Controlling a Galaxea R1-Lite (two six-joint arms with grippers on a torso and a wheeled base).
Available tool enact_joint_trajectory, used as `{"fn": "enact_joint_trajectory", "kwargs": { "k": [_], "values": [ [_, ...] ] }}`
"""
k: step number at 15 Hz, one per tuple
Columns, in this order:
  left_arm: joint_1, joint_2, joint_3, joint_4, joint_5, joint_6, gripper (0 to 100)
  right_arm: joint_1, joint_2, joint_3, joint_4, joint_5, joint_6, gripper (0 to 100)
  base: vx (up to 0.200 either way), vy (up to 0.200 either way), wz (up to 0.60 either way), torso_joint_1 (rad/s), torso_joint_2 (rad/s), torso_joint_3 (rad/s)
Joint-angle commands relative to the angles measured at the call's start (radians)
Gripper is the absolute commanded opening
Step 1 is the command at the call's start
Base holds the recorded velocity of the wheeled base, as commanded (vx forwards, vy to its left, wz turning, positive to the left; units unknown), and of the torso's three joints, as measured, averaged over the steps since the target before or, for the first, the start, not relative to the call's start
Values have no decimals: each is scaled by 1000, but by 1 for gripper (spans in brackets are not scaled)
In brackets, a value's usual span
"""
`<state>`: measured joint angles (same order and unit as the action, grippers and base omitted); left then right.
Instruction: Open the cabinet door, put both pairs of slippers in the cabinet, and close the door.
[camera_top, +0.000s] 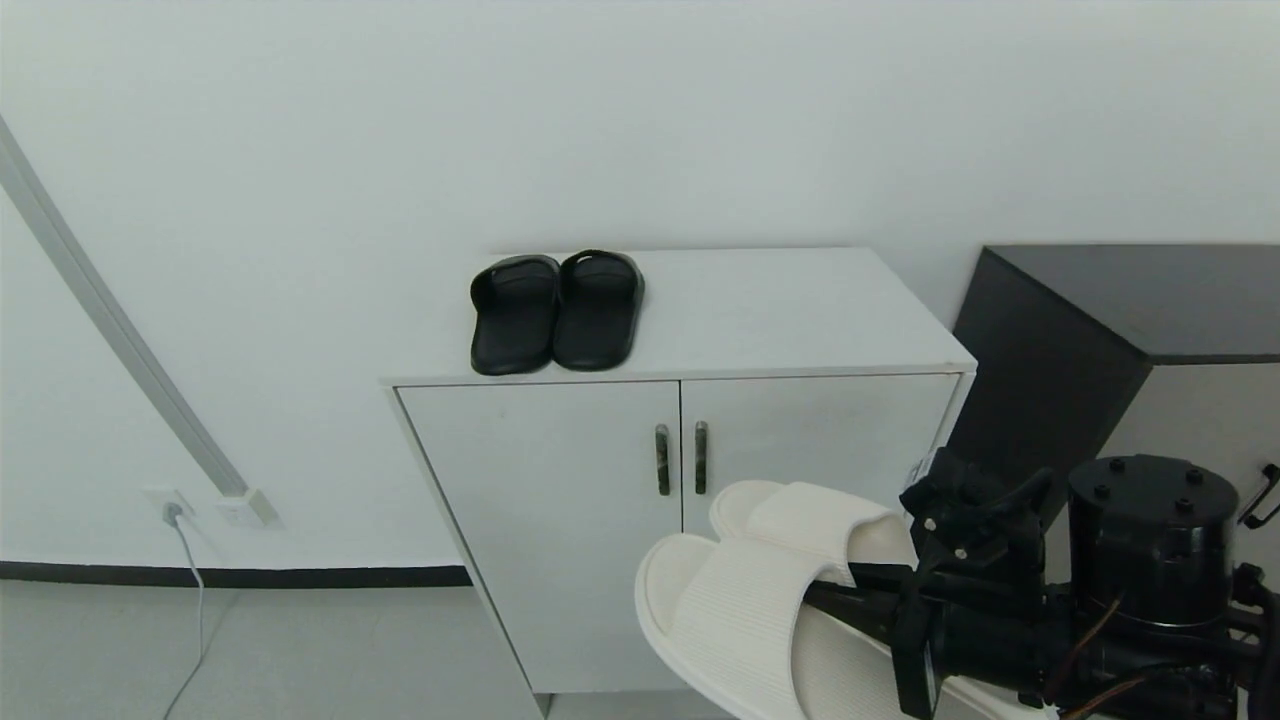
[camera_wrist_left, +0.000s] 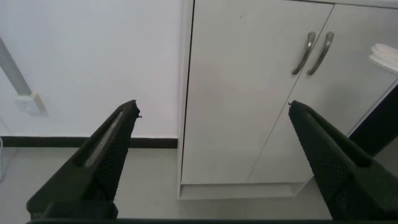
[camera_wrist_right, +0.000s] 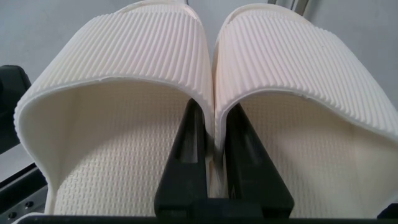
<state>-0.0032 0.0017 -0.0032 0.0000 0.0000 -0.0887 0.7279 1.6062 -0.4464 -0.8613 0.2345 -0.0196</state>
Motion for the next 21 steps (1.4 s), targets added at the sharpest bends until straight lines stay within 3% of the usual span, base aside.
{"fn": "enact_joint_trajectory", "kwargs": {
  "k": [1,13,18,20,21],
  "values": [
    [0,0,0,0,0,0,100,1,3,-3,-1,0,1,0,0,0,0,-198,535,320],
    [0,0,0,0,0,4,100,1,8,2,-1,3,1,0,0,0,0,-166,487,322],
    [0,0,0,2,-3,20,100,2,6,11,-1,8,1,0,0,0,0,-88,453,357],
    [0,0,0,0,-12,57,100,2,17,15,-2,6,1,0,0,0,0,-29,444,388],
    [0,0,0,2,-21,60,100,2,18,23,-19,5,1,0,0,0,0,-27,442,417]
  ]
}}
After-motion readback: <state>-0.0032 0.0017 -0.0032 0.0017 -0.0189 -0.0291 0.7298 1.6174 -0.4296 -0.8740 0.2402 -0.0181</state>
